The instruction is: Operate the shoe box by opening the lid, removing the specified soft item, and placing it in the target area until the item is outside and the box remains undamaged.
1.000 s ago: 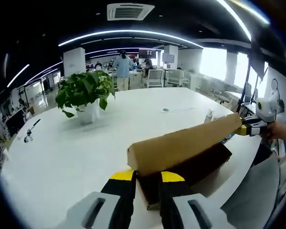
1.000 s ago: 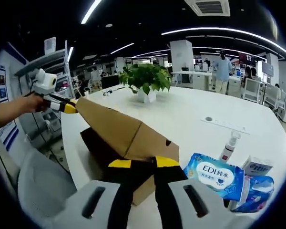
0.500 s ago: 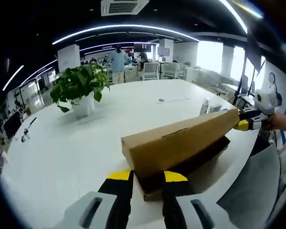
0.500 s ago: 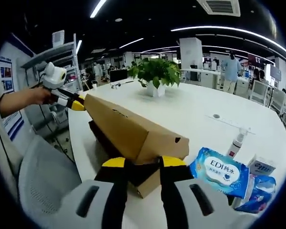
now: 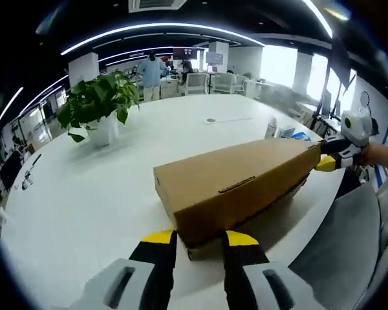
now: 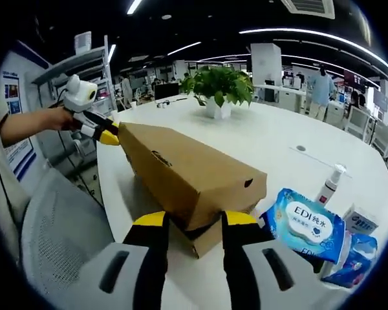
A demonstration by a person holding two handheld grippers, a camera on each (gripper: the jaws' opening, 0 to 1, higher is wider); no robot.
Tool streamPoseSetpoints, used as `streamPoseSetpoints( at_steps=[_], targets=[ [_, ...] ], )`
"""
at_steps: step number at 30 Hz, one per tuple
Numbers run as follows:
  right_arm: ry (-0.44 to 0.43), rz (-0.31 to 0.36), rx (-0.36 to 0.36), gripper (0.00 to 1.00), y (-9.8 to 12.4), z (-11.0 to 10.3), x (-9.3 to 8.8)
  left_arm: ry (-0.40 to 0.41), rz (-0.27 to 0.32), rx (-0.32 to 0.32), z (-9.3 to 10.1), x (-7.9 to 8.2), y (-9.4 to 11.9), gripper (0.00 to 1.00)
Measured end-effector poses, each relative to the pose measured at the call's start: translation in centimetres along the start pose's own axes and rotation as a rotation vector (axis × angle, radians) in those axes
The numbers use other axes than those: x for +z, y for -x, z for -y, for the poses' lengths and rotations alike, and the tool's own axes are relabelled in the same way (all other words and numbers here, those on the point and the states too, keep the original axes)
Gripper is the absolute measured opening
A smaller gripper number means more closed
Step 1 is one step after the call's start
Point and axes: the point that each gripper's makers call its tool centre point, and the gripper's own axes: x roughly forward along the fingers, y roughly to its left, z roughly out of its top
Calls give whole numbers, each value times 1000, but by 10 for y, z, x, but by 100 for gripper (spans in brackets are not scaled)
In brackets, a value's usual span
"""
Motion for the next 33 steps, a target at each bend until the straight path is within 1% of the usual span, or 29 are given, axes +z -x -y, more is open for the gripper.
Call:
streamPoseSetpoints(
  at_steps=[4, 7, 9, 24, 33],
  targets=[
    [6, -15, 3, 31, -2, 0, -6, 3, -17, -9, 2, -6, -4, 30],
    [26, -27, 9, 32, -4, -2, -11, 7, -24, -13, 2, -10, -6, 31],
    [7, -34, 14, 34, -6, -2, -14, 9, -34, -17, 3, -13, -9, 31],
    [27, -93, 19, 33, -18, 0, -32, 8, -92, -29, 2, -30, -24, 31],
    [32, -115, 9, 33, -24, 4, -38, 23, -100, -26, 2, -37, -31, 31]
  ],
)
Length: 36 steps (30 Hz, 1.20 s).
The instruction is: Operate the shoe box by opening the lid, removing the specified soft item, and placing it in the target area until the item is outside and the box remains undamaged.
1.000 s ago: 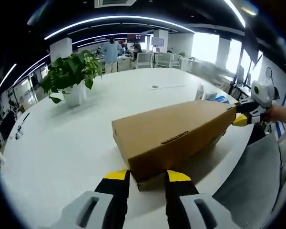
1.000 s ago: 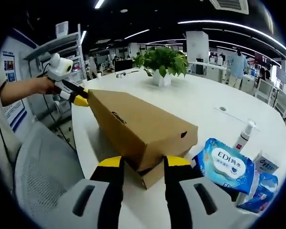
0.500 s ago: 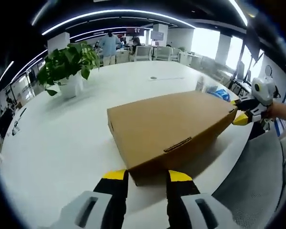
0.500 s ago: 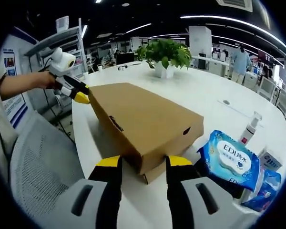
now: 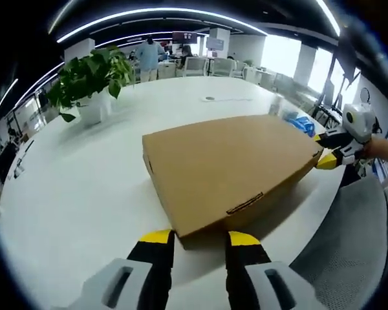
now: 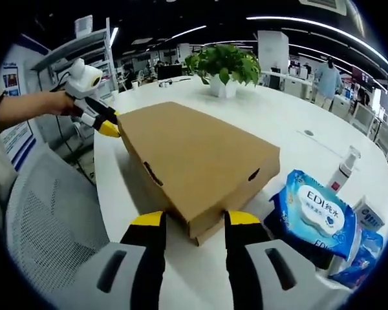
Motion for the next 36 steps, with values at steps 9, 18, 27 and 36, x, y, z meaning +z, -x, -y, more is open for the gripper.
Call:
streamPoseSetpoints(
  at_steps=[9, 18, 27, 36],
  targets=[
    [37, -23, -8, 32, -6, 1, -7, 0, -24, 15, 0, -5, -8, 30],
    [55, -29, -16, 32, -10, 8, -5, 9, -34, 20, -3, -4, -13, 30],
    [60, -31, -18, 32, -16, 21, 0, 13, -35, 17, -8, 6, -22, 30],
    [60, -26, -27, 33, -22, 37, 6, 6, -41, 14, -13, 19, -33, 30]
  ],
)
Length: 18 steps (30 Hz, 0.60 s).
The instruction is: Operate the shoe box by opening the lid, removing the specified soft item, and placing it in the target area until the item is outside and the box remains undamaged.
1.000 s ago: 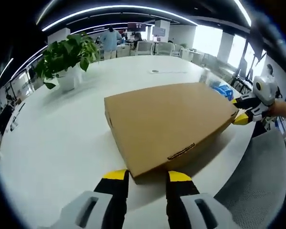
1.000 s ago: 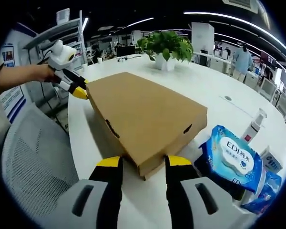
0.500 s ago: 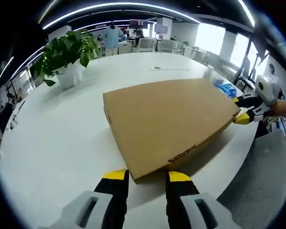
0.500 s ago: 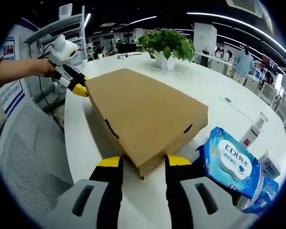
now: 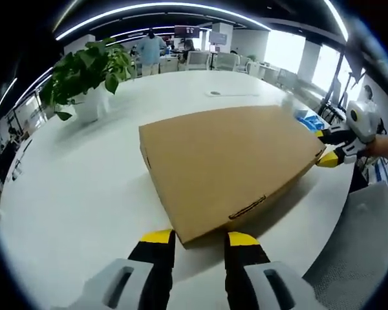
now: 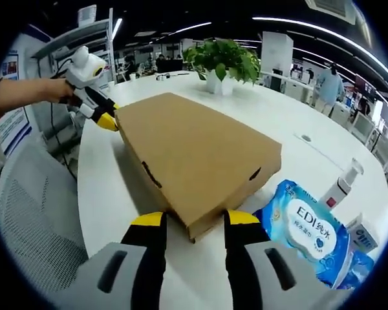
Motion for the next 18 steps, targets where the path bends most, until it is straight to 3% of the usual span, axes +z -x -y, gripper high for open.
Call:
streamPoseSetpoints(
  at_steps=[18],
  targets=[
    [9, -1, -14, 33, -11, 33, 8, 1, 8, -10, -8, 28, -22, 30]
  ],
)
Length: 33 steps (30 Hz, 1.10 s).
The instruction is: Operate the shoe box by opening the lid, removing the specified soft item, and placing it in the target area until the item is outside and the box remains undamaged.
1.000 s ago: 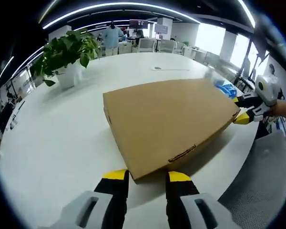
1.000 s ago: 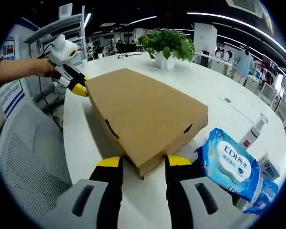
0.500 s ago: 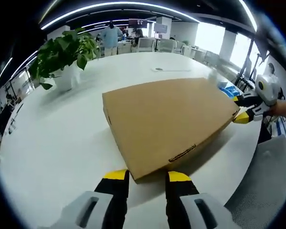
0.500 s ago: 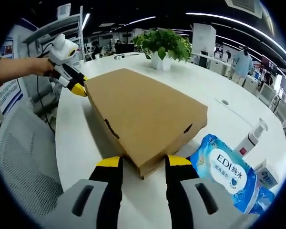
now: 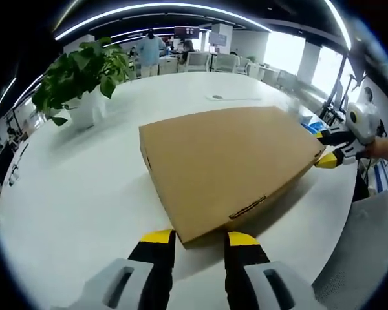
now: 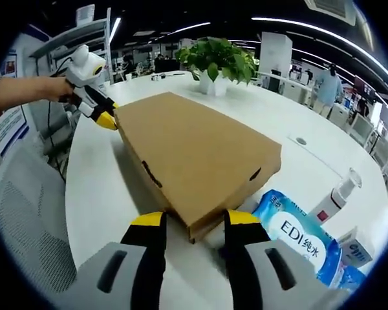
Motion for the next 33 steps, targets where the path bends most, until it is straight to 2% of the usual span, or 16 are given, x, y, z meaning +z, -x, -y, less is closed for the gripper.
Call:
streamPoseSetpoints(
  at_steps=[15, 33],
  targets=[
    [4, -12, -18, 33, -6, 21, 4, -9, 4, -14, -4, 19, -16, 30],
    [21, -33, -14, 34, -9, 28, 5, -4, 16, -16, -6, 23, -19, 30]
  ],
)
